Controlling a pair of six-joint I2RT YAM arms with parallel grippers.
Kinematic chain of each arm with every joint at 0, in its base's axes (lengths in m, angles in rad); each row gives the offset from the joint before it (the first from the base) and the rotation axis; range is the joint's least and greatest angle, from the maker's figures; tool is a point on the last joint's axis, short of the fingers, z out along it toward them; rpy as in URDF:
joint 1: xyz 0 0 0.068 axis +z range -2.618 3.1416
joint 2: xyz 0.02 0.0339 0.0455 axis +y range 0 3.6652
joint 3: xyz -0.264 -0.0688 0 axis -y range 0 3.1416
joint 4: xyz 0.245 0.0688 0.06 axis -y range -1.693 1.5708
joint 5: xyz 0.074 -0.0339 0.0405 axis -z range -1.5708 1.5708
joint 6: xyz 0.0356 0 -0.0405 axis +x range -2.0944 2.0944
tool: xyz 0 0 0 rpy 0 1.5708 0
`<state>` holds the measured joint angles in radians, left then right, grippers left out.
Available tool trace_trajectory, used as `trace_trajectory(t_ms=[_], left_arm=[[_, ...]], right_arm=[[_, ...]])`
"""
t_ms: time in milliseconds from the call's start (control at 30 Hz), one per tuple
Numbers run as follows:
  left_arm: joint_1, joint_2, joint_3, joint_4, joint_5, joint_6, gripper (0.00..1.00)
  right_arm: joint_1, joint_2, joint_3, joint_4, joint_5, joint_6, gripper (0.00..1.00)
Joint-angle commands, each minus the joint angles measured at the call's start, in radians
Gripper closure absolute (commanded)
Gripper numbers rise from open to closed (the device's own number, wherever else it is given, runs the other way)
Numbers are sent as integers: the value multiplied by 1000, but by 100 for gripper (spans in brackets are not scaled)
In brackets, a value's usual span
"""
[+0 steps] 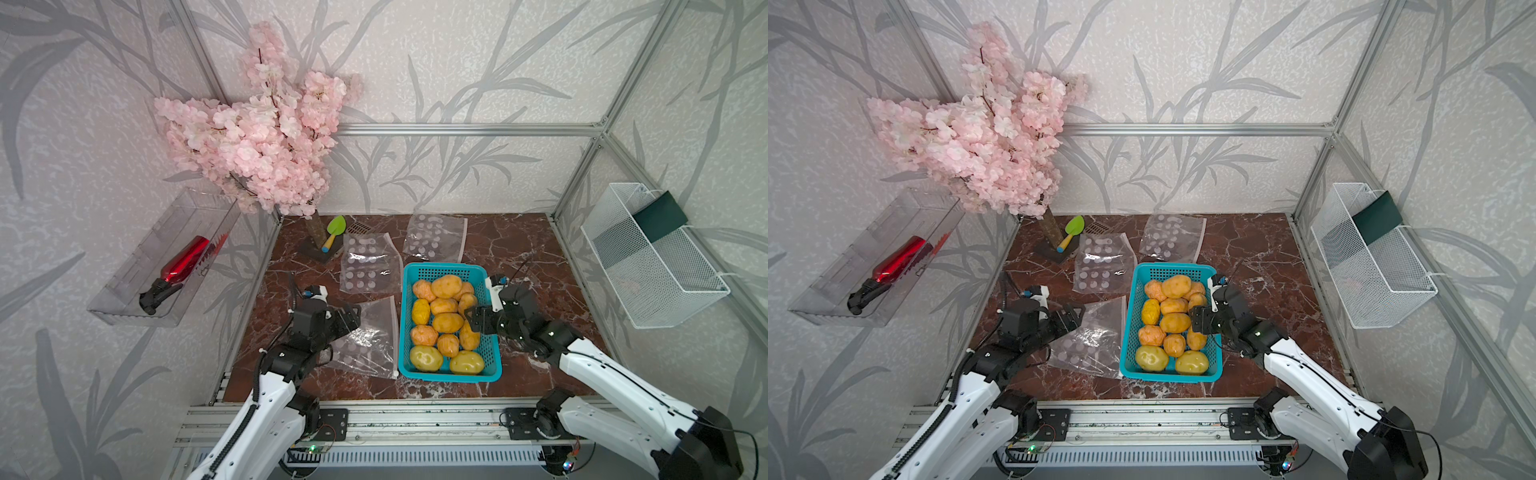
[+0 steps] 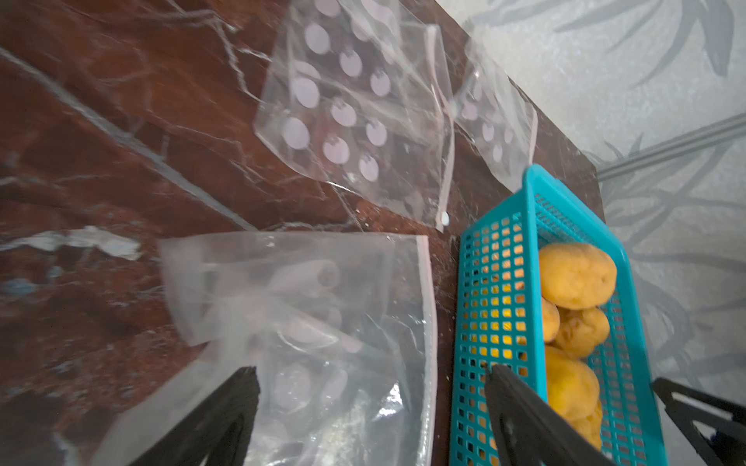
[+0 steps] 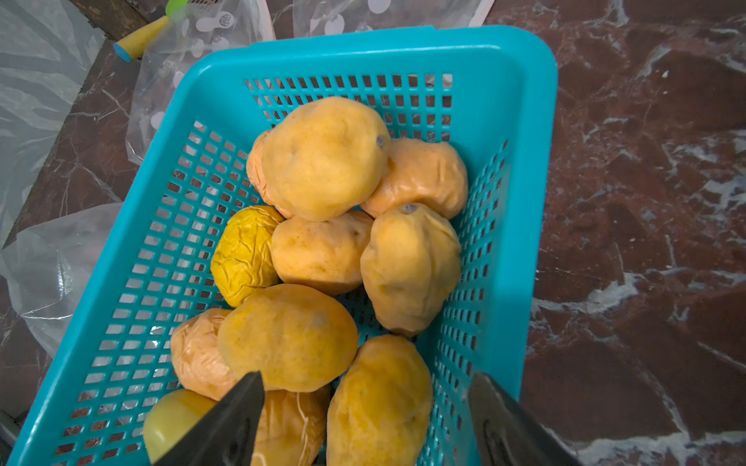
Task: Put the potatoes into a zipper bag and zip it
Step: Move the basket to the center of the board.
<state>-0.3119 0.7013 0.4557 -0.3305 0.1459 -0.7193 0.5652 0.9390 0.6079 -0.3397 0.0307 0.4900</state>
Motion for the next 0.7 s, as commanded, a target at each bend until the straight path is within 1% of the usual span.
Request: trace_trajectory(t_ms=[0, 67, 167, 267, 300, 400, 500, 567, 667], left_arm=[[-61, 56, 2, 100, -53, -21, 14], [-105, 105, 9, 144, -56, -22, 15], [-173, 198, 30, 217, -66, -19, 16], [-225, 322, 70, 279, -68, -18, 16], [-236, 362, 93, 282, -60, -14, 16], [-269, 505, 180, 267, -54, 1, 27], [-295, 623, 242, 281, -41, 0, 35], [-318, 687, 271, 306, -31, -5, 39], [-363, 758, 319, 325, -41, -5, 40]], right_arm=[[3, -55, -18, -79, 54, 18, 19], [3, -91, -21, -102, 64, 19, 19], [4, -135, -25, -146, 113, 25, 19], [3, -137, -32, -159, 164, 33, 18], [3, -125, -35, -152, 168, 34, 19], [3, -44, -40, -104, 155, 32, 19], [3, 63, -23, -74, 152, 32, 24], [3, 114, -6, -73, 181, 32, 27], [-3, 149, 8, -70, 240, 41, 29]])
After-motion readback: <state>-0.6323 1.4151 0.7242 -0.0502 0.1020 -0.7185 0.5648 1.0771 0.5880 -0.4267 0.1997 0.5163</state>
